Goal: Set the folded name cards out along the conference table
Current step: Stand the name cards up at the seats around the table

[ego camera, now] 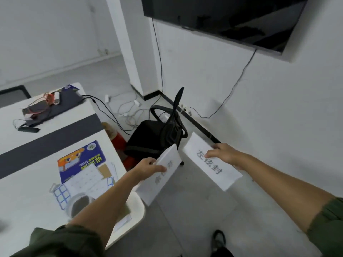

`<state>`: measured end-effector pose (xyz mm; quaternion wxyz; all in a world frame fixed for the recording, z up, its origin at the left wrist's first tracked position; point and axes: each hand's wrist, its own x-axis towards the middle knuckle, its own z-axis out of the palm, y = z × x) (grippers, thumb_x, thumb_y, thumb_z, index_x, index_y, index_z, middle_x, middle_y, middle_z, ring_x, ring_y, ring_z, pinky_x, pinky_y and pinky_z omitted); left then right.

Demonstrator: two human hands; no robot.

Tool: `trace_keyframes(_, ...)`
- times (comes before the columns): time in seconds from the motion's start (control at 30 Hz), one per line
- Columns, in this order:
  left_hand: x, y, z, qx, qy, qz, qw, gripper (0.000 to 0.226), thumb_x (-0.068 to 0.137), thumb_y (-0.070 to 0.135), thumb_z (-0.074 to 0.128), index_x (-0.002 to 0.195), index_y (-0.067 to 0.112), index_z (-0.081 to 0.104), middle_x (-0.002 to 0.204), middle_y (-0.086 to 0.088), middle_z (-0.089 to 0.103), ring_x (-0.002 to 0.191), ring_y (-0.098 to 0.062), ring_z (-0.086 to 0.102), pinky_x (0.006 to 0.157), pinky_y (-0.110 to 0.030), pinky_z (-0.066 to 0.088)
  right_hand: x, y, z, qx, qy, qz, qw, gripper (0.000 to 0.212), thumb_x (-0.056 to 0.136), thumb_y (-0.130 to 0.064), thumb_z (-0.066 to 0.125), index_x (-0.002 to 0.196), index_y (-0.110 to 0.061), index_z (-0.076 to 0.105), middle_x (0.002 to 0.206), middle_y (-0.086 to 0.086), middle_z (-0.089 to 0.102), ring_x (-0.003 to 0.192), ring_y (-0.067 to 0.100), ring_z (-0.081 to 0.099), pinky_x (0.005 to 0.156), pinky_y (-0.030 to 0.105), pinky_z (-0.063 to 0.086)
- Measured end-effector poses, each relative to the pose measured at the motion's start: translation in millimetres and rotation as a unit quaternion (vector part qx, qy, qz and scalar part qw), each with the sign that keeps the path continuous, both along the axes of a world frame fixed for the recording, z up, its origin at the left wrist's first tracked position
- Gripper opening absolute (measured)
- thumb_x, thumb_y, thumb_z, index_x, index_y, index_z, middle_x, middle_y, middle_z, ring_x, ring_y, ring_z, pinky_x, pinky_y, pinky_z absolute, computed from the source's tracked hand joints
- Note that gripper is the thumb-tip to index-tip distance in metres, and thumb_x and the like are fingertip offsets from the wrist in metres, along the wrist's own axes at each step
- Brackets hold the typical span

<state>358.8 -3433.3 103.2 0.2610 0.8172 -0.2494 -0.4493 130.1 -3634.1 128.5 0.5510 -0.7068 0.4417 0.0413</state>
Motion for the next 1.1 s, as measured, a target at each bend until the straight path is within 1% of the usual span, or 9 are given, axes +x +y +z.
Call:
trace_keyframes(0.17,58.5,-18.4,-16.5,0.02,-0.024,0.087,0.996,0.072,0.056,0.055,0.077,0.117,0.023,0.058,0.109,-0.005,0.066,0.09,-0.021,0.068,0.085,-0.04,0.056,98.5,-60.2,-14.9,0.008,0.004,0.124,0.992,0.047,0.07,-0.047,0.075,0.109,-0.022,0.062,0.106,0.001,0.07,0.098,0.022,0.068,0.096,0.045,0.052)
trace_keyframes(0.33,91.6,-38.3,-17.8,0.015,-0.024,0.195,0.98,0.046,0.077,0.044,0.074,0.114,0.021,0.058,0.103,-0.004,0.067,0.085,-0.019,0.068,0.071,-0.029,0.055,193.5,-117.1,-5.7,0.017,-0.015,0.231,0.973,0.078,0.057,-0.049,0.077,0.126,-0.018,0.058,0.121,0.001,0.063,0.11,0.02,0.061,0.096,0.037,0.05)
trace_keyframes(0.43,100.5,-32.9,-18.2,0.014,-0.021,0.266,0.964,0.037,0.078,0.041,0.075,0.106,0.024,0.058,0.093,0.0,0.066,0.078,-0.014,0.067,0.061,-0.023,0.052,249.2,-130.6,0.0,0.008,-0.022,0.311,0.95,0.057,0.07,-0.041,0.077,0.121,-0.019,0.062,0.11,0.001,0.066,0.098,0.018,0.064,0.081,0.03,0.051)
trace_keyframes(0.5,107.5,-19.4,-20.8,0.015,-0.009,0.306,0.952,0.057,0.064,0.052,0.078,0.11,0.026,0.058,0.097,0.0,0.068,0.079,-0.016,0.07,0.067,-0.029,0.057,283.5,-124.7,-2.6,0.001,-0.021,0.35,0.936,0.043,0.077,-0.037,0.075,0.116,-0.021,0.063,0.107,0.001,0.066,0.093,0.016,0.064,0.074,0.028,0.048)
trace_keyframes(0.6,125.7,10.3,-27.2,0.022,-0.009,0.38,0.925,0.063,0.055,0.056,0.075,0.108,0.027,0.058,0.101,-0.002,0.069,0.083,-0.019,0.071,0.077,-0.037,0.059,345.4,-98.6,-10.4,-0.001,-0.013,0.423,0.906,0.052,0.068,-0.043,0.075,0.114,-0.022,0.064,0.11,0.001,0.066,0.098,0.018,0.064,0.083,0.033,0.053)
trace_keyframes(0.7,131.4,20.7,-19.7,0.012,-0.003,0.399,0.917,0.054,0.058,0.05,0.069,0.105,0.026,0.059,0.097,-0.003,0.069,0.082,-0.02,0.069,0.068,-0.031,0.054,373.7,-82.4,-19.7,-0.007,-0.012,0.446,0.895,0.039,0.071,-0.039,0.076,0.106,-0.024,0.067,0.108,0.001,0.067,0.098,0.019,0.065,0.088,0.038,0.052)
trace_keyframes(0.8,159.3,44.7,-25.7,0.009,-0.002,0.445,0.896,0.062,0.058,0.052,0.07,0.112,0.023,0.058,0.098,-0.003,0.07,0.082,-0.02,0.071,0.069,-0.033,0.055,426.1,-55.8,-29.3,-0.005,-0.006,0.482,0.876,0.032,0.073,-0.037,0.076,0.101,-0.024,0.068,0.106,0.004,0.069,0.094,0.02,0.067,0.084,0.037,0.054)
trace_keyframes(0.97,213.3,79.7,-22.2,-0.032,-0.008,0.462,0.886,0.054,0.061,0.049,0.069,0.105,0.021,0.062,0.098,-0.006,0.071,0.085,-0.022,0.071,0.082,-0.042,0.058,508.6,-14.5,-21.8,-0.02,-0.005,0.518,0.855,0.023,0.079,-0.033,0.074,0.097,-0.022,0.067,0.103,0.006,0.069,0.09,0.021,0.067,0.074,0.033,0.053)
trace_keyframes(1.1,240.6,103.5,-20.9,-0.037,-0.007,0.498,0.866,0.056,0.06,0.05,0.069,0.107,0.022,0.061,0.099,-0.003,0.07,0.084,-0.02,0.07,0.072,-0.034,0.057,561.8,17.1,-18.0,-0.03,-0.009,0.53,0.847,0.03,0.078,-0.03,0.074,0.103,-0.014,0.068,0.101,0.012,0.071,0.087,0.026,0.069,0.073,0.037,0.054)
